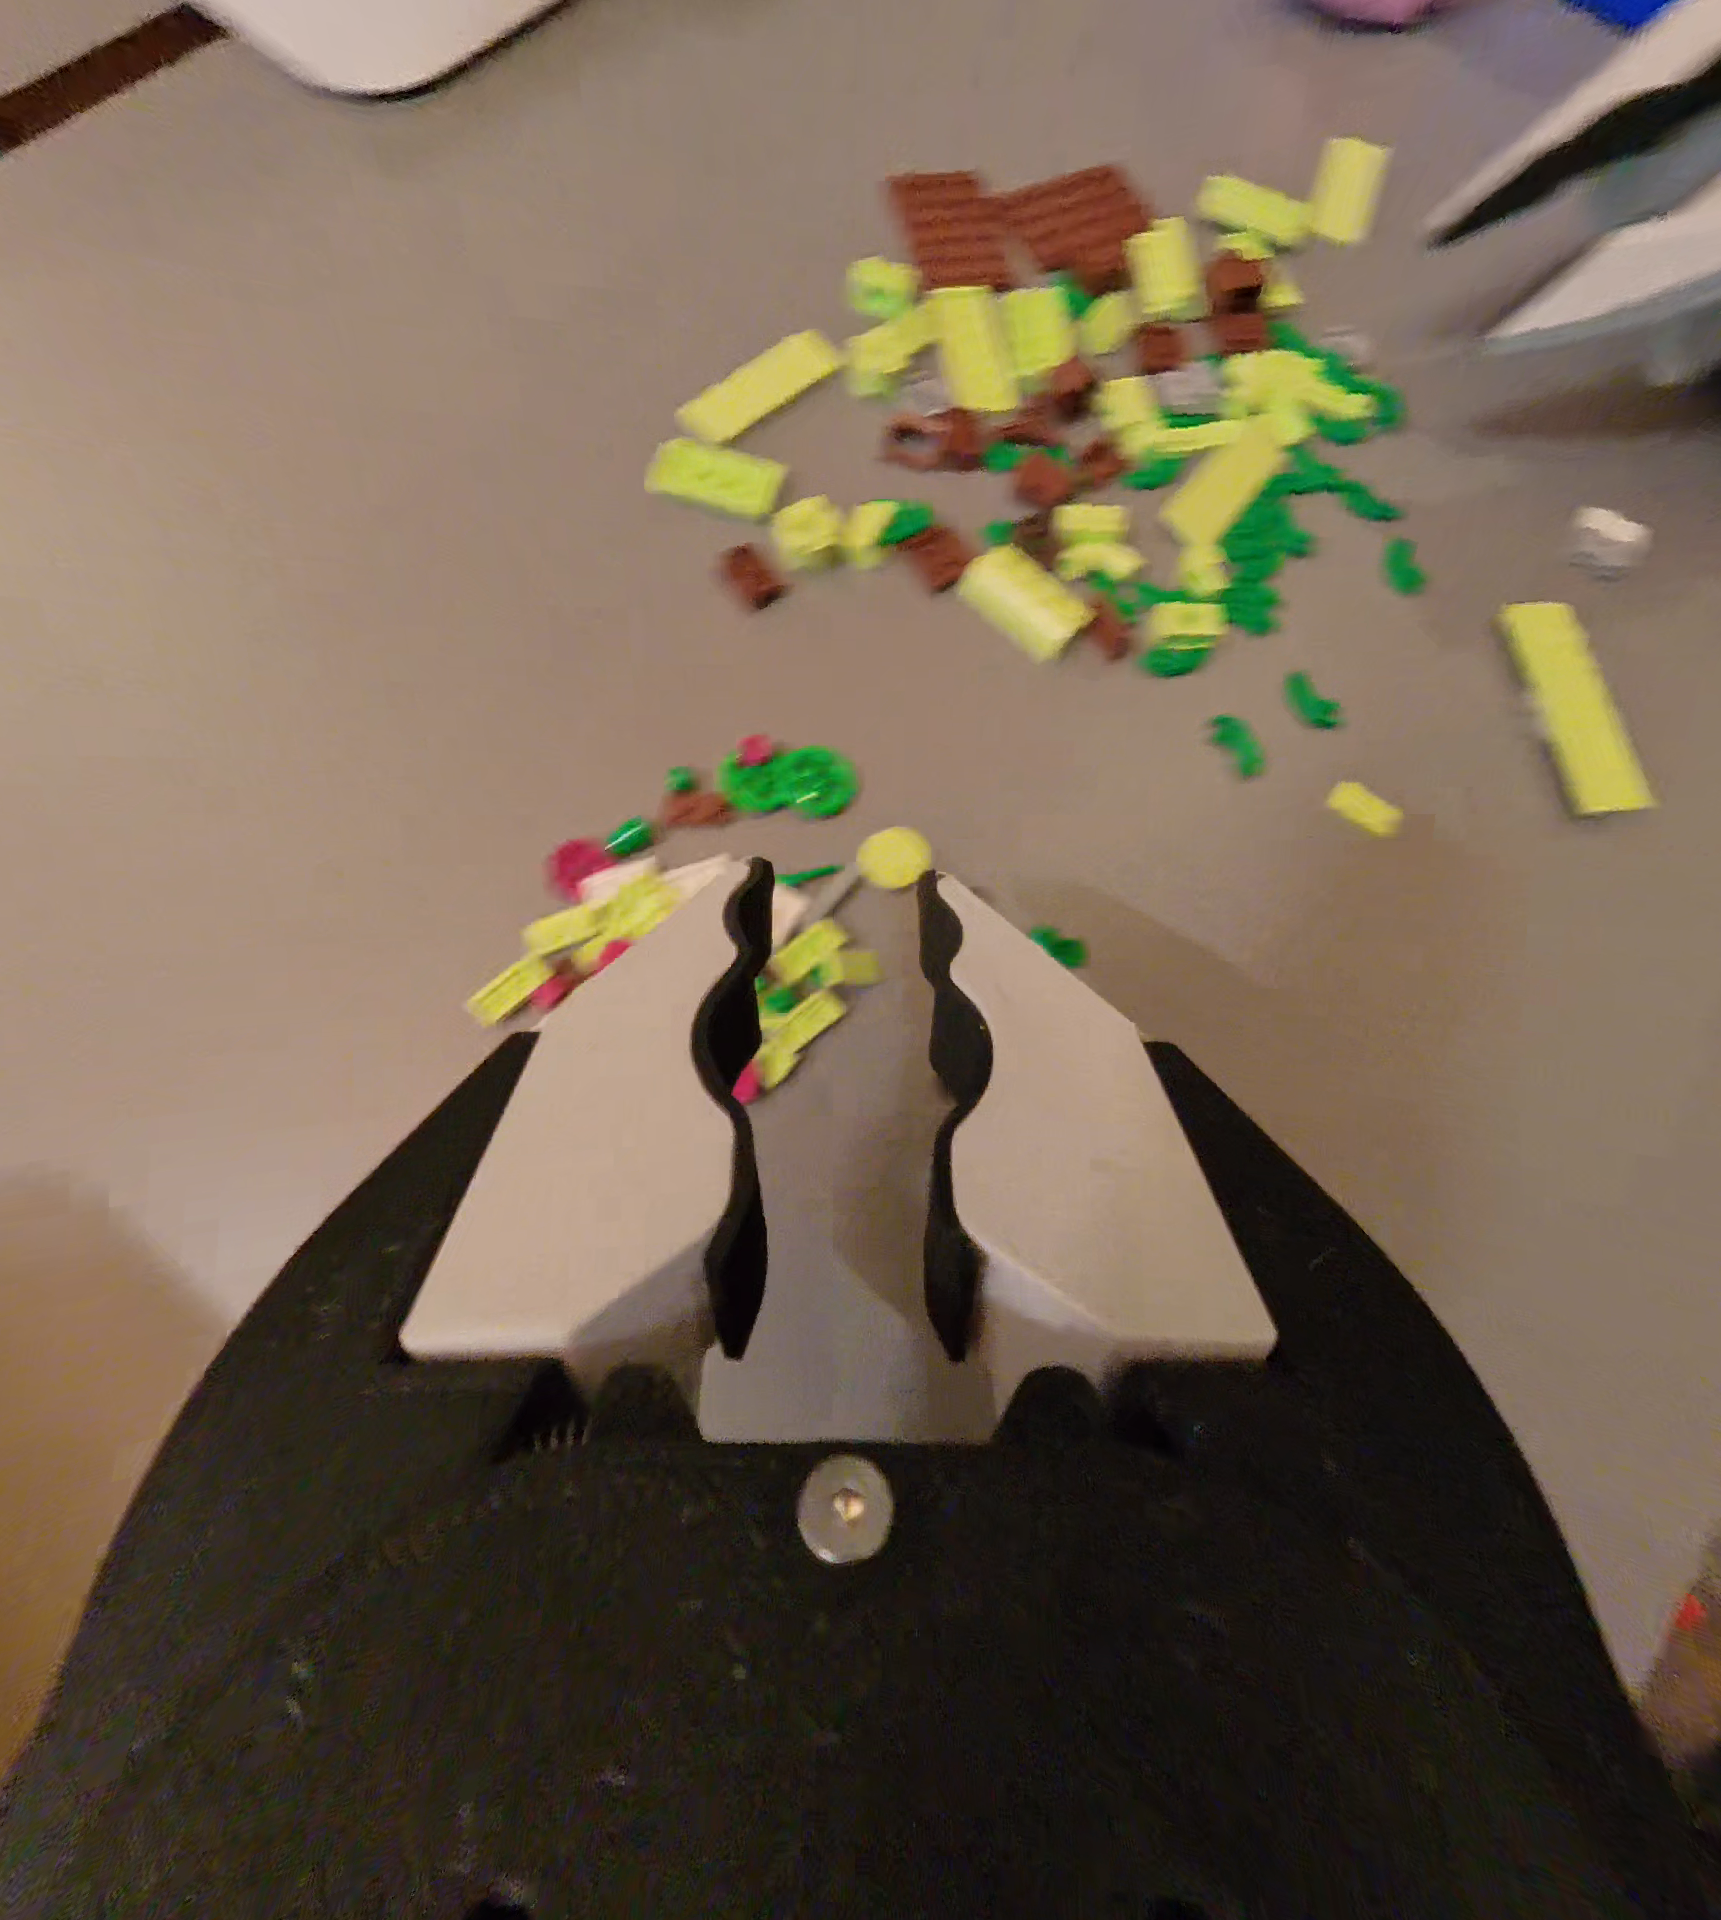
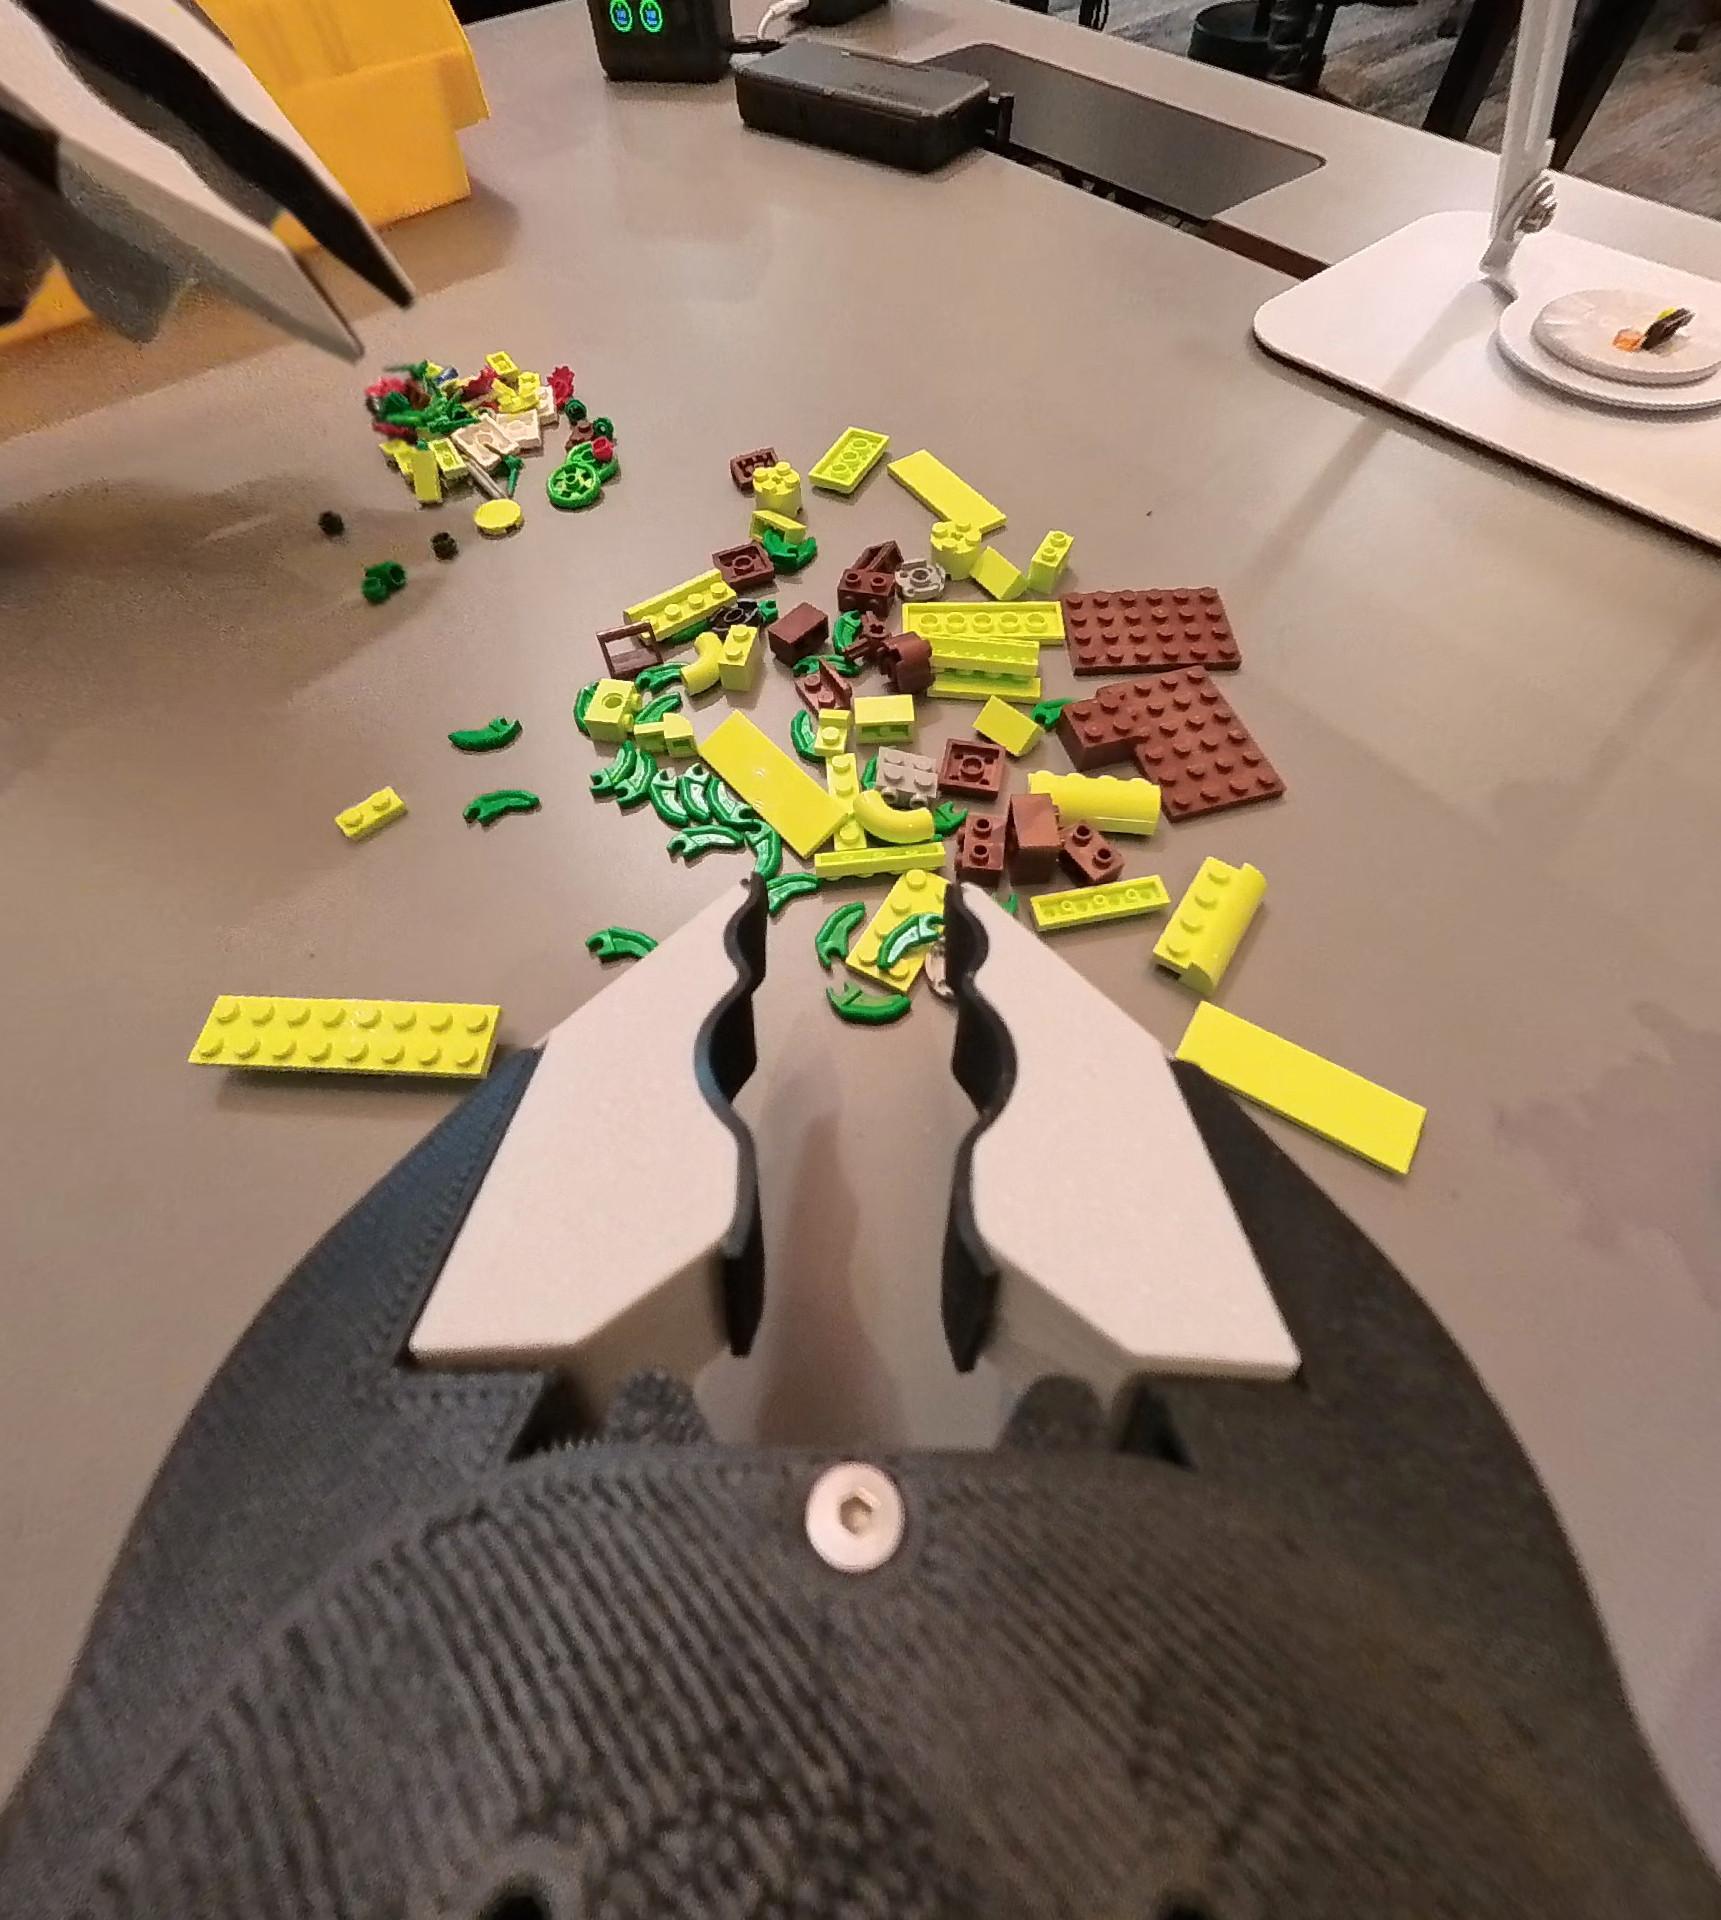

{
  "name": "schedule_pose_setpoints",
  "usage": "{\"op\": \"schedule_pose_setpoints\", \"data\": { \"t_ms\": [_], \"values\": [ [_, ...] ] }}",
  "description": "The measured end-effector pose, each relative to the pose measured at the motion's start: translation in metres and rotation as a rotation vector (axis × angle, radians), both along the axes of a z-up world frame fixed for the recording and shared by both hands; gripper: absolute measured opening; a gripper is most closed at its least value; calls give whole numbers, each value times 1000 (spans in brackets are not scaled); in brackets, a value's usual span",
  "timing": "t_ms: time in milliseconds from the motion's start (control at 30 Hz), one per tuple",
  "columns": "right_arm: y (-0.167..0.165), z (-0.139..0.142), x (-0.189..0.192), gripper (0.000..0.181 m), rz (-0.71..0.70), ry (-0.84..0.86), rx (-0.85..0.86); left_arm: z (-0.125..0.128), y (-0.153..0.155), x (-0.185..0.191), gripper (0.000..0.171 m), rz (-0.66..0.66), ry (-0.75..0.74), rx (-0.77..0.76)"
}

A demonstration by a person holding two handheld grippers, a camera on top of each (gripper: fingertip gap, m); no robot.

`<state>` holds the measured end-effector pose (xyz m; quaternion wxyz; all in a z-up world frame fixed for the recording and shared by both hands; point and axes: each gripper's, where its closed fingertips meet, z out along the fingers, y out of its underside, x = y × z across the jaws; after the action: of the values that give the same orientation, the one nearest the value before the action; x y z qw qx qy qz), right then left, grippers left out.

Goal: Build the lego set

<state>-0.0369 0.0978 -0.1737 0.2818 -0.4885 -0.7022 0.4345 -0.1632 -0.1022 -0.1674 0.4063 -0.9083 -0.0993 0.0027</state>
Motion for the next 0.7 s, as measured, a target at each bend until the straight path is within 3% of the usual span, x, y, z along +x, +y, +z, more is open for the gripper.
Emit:
{"op": "schedule_pose_setpoints", "data": {
  "t_ms": [200,367,533,700],
  "values": [
    [0,-1,0,32,0,-6,4,-18,-40,-43,23,206,57,-134],
    [0,-1,0,32,1,-8,5,-23,-39,-63,24,337,44,-81],
    [0,-2,0,32,1,-8,4,-37,-42,-70,18,370,60,-112],
    [0,-2,0,32,1,-8,4,-32,-38,-85,10,442,112,-47]
  ]
}}
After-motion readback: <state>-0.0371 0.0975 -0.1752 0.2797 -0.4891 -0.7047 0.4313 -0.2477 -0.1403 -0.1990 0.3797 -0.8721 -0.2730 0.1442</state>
